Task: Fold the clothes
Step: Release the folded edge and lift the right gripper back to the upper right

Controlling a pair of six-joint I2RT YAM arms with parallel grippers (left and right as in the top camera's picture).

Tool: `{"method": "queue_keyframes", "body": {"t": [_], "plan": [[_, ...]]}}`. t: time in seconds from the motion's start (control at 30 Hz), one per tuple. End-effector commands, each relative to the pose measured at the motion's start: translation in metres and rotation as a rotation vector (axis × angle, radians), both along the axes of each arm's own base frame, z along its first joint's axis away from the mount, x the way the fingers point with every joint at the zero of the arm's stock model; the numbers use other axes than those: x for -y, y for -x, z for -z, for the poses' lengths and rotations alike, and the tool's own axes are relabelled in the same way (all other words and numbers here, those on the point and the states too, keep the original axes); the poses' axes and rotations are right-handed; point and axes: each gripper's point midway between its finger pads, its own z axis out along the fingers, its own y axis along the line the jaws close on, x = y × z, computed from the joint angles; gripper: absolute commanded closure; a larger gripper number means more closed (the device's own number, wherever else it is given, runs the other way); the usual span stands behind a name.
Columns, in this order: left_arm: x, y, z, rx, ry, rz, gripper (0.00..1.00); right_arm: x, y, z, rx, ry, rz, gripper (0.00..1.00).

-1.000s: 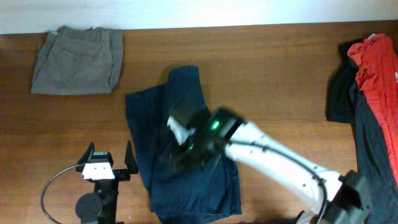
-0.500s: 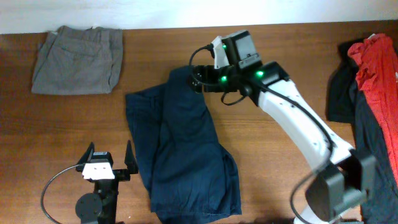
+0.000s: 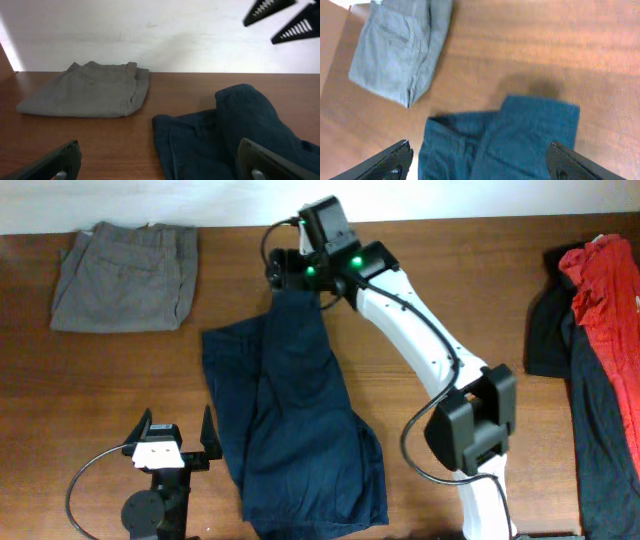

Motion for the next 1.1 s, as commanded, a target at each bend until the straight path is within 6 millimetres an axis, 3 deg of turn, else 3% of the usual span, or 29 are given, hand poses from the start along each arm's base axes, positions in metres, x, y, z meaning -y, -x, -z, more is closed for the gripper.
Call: {"method": "queue_keyframes", "body": {"t": [0.0, 0.2, 0.3, 0.4, 0.5, 0.63, 0.87, 0.97, 1.07], "plan": [[0.003, 0.0, 0.002, -0.001, -0.003, 0.014, 0.01, -0.018, -0.007, 0.019, 0.039, 0.063, 0.032, 0.11], [0.003, 0.0, 0.002, -0.001, -0.003, 0.014, 0.01, -0.038, -0.003, 0.057, 0.0, 0.093, 0.014, 0.11], [0.003, 0.0, 0.002, -0.001, -0.003, 0.014, 0.01, -0.026, -0.007, 0.062, 0.005, 0.138, 0.053, 0.08], [0.003, 0.0, 0.002, -0.001, -0.003, 0.014, 0.01, -0.001, -0.014, 0.046, 0.005, 0.158, 0.098, 0.01], [0.003, 0.0, 0.002, -0.001, -0.004, 0.014, 0.01, 0.045, -0.023, 0.024, -0.033, 0.182, 0.17, 0.01], [0.003, 0.0, 0.002, -0.001, -0.003, 0.014, 0.01, 0.132, -0.03, 0.004, -0.124, 0.223, 0.305, 0.01], [0.003, 0.0, 0.002, -0.001, -0.003, 0.014, 0.01, 0.274, -0.018, 0.017, -0.328, 0.28, 0.535, 0.01], [0.003, 0.0, 0.002, -0.001, -0.003, 0.014, 0.01, 0.315, -0.004, 0.024, -0.411, 0.285, 0.602, 0.01], [0.003, 0.0, 0.002, -0.001, -0.003, 0.014, 0.01, 0.343, 0.007, 0.027, -0.475, 0.258, 0.646, 0.01]]}}
